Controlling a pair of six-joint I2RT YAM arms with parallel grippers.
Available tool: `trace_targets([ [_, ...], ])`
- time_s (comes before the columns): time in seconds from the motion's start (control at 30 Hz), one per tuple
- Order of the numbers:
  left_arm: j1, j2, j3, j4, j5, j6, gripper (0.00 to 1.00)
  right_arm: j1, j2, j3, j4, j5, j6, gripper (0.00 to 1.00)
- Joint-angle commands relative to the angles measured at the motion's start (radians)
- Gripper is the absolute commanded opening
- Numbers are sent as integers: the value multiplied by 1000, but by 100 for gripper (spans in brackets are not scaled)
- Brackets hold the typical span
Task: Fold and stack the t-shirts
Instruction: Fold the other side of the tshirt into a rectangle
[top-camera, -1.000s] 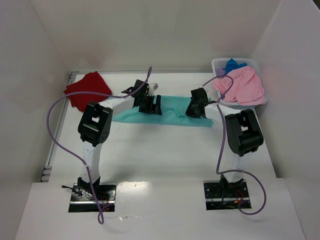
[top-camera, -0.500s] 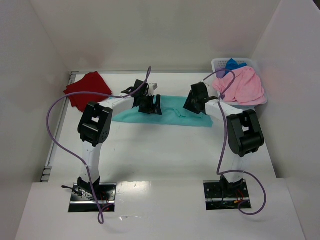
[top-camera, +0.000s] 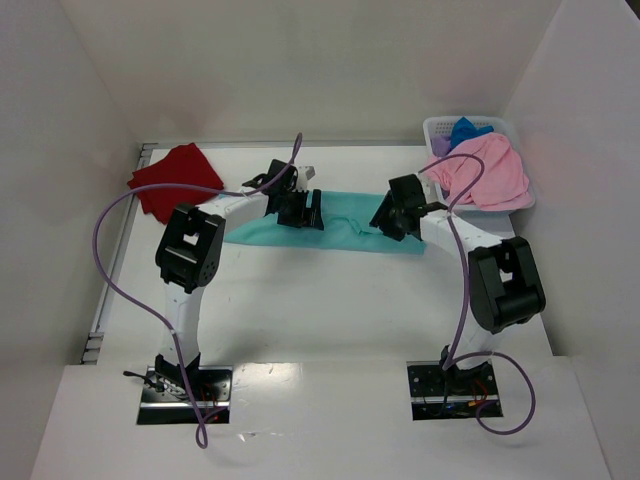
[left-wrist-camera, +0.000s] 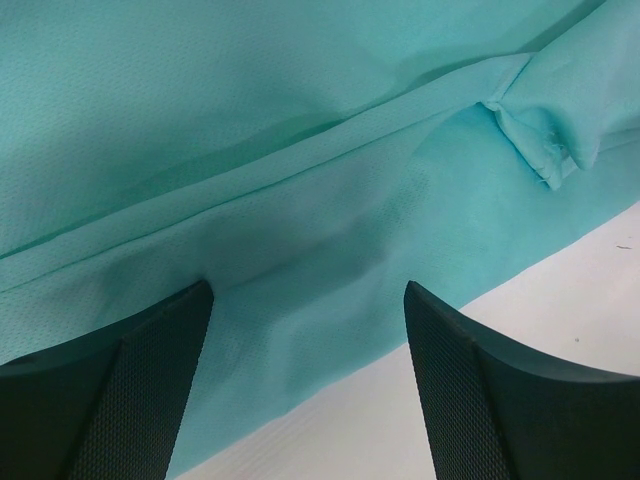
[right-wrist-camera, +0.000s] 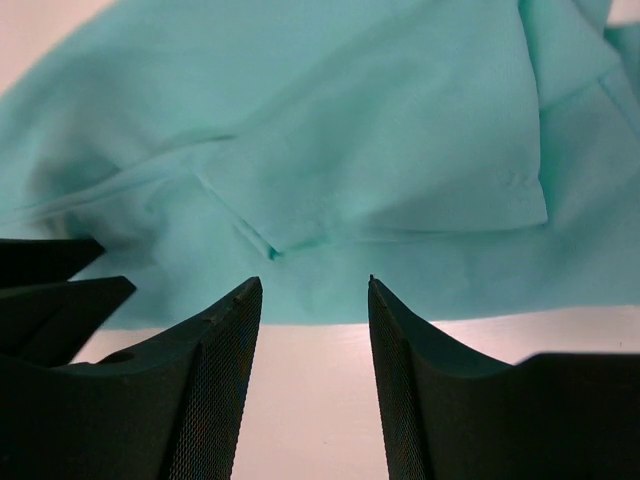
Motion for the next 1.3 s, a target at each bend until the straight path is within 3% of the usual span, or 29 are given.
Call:
trace_targets([
  [0.0, 1, 71, -43, -58, -33, 21, 86, -1, 11, -28, -5, -24, 48, 53],
  [0.73, 10, 89, -43, -58, -15, 30, 86, -1, 129, -47, 107, 79, 75, 57],
  [1.27, 19, 107, -34, -67, -6, 30, 86, -1, 129, -25, 162, 154, 134, 57],
])
